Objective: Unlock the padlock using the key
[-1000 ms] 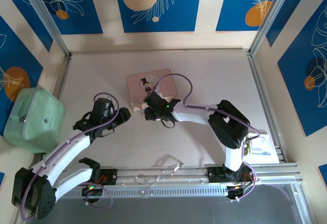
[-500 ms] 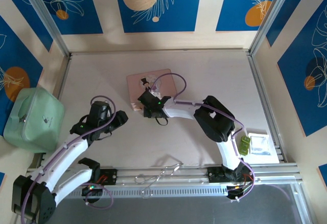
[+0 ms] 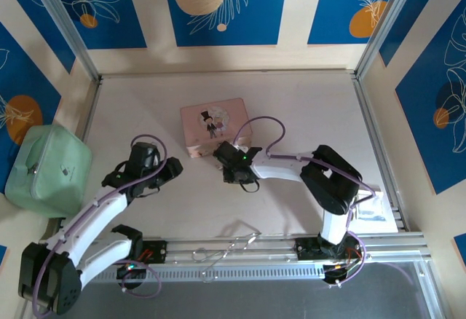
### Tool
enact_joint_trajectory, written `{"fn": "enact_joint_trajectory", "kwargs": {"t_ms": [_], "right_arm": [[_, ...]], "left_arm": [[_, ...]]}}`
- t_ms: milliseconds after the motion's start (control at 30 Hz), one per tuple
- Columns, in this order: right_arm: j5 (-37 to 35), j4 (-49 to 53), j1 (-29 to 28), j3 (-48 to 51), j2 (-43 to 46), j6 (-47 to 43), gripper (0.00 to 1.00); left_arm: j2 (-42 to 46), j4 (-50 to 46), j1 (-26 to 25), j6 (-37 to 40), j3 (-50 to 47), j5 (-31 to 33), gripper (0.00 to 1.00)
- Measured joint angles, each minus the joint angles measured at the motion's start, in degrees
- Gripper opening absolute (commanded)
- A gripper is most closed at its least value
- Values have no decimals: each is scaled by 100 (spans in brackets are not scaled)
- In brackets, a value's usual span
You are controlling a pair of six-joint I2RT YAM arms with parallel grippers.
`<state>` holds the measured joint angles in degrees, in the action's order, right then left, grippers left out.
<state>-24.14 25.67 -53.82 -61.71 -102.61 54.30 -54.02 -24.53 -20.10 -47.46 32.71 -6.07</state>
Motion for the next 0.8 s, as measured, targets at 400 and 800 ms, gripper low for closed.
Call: {"fn": "enact_joint_trajectory", "kwargs": {"t_ms": [400, 800], "right_arm": [[-1388, 667, -535, -149, 3936, -1491, 79], [-2052, -962, 2590, 3536, 6354, -3587, 84]], "left_arm": [[-216, -603, 138, 892, 1578, 254, 84], [-1174, 1786, 439, 3405, 398, 3974, 99]]}}
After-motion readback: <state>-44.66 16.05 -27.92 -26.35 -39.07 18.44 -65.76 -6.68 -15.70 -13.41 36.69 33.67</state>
